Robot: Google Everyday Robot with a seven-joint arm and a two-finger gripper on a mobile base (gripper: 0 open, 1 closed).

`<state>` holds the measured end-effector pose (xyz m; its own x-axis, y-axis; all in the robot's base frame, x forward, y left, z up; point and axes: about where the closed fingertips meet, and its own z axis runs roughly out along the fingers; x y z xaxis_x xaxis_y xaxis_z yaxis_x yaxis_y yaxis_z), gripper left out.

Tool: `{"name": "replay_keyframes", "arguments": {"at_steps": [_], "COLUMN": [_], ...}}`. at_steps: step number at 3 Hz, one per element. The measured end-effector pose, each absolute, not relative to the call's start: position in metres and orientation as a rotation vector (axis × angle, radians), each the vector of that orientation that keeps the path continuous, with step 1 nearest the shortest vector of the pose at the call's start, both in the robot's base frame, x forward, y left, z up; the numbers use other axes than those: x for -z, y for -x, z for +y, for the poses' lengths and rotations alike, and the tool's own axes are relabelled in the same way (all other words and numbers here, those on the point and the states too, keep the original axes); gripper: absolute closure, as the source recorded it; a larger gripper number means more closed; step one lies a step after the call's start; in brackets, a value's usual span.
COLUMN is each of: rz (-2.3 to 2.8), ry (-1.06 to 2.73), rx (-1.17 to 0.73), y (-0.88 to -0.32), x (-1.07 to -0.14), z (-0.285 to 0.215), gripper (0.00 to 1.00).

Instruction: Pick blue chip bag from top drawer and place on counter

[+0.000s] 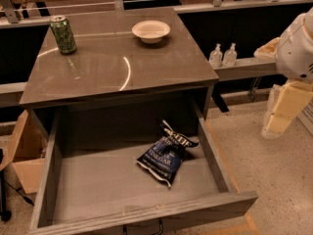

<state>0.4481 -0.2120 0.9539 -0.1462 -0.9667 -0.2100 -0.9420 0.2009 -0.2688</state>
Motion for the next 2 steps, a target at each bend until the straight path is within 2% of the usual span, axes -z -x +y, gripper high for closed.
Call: {"name": "replay_keyframes", "arguments": {"at_steps": [2], "rz": [1.798], "ry": [2.039], "rx": [-0.033], "y": [-0.484], "x": [-0.880], "z": [-0.183], "gripper": [0.00]}}
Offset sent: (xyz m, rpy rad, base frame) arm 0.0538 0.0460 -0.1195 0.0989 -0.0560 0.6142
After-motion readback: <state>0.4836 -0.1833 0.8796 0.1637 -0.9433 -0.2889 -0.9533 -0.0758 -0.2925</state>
